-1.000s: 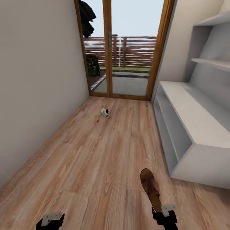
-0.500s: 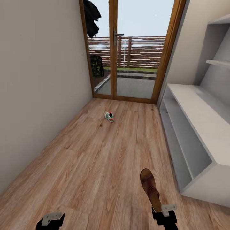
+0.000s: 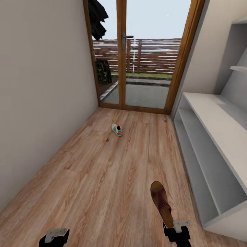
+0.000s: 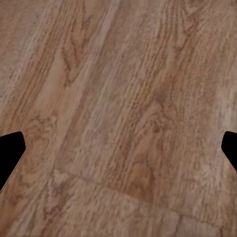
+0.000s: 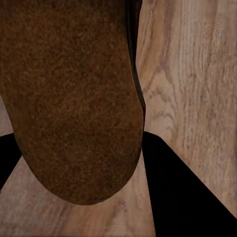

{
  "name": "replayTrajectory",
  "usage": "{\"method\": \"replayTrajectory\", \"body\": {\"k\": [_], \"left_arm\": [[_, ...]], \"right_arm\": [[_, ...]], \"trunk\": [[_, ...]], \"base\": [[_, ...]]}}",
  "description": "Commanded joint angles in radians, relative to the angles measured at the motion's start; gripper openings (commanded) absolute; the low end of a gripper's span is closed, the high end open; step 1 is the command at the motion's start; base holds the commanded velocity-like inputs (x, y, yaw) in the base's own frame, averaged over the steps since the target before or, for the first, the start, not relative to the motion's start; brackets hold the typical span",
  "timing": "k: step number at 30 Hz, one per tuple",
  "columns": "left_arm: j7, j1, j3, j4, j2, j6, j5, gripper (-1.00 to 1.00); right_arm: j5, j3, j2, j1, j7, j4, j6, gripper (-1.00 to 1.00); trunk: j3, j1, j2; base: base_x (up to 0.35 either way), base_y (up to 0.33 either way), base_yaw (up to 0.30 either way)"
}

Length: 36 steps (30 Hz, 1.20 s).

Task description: Pick up the two gym shoes and the two sandals from the corridor floor and place them onto the hallstand (shoe rack) in the corridor, making sure they are on the rack and not on the floor. Arrange them so the two gym shoes are next to each other and the two sandals are next to each other.

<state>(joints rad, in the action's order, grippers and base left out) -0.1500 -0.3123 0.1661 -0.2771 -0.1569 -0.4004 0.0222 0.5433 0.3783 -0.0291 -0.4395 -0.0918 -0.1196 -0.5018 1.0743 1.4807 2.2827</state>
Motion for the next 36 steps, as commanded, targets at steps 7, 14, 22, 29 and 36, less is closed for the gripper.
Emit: {"method": "replayTrajectory", "body": {"k": [7,14,22,29,36], "left_arm": [[-0.010,-0.001,0.007,0.001,0.000,-0.002,0.002,1.00],[-0.010,-0.001,0.007,0.001,0.000,-0.002,0.002,1.00],[-0.010,-0.001,0.007,0.001,0.000,-0.002,0.002,1.00],[-0.010,-0.001,0.007,0.001,0.000,-0.003,0.002,1.00],[-0.010,-0.001,0.007,0.001,0.000,-0.002,0.002,1.00]], "right_arm": [[0.007,0.004,0.000,-0.001,-0.006,0.001,-0.003,-1.00],[0.007,0.004,0.000,-0.001,-0.008,0.001,-0.003,-1.00],[0.007,0.004,0.000,-0.001,-0.008,0.001,-0.003,-1.00],[0.007,0.004,0.000,-0.001,-0.008,0.001,-0.003,-1.00],[0.007,0.004,0.001,-0.001,-0.009,0.001,-0.003,-1.00]], "trunk": [[0.001,0.000,0.000],[0.001,0.000,0.000],[0.001,0.000,0.000],[0.001,0.000,0.000],[0.001,0.000,0.000]], "base": [[0.338,0.000,0.000],[0.338,0.000,0.000],[0.339,0.000,0.000],[0.338,0.000,0.000],[0.338,0.000,0.000]]}}
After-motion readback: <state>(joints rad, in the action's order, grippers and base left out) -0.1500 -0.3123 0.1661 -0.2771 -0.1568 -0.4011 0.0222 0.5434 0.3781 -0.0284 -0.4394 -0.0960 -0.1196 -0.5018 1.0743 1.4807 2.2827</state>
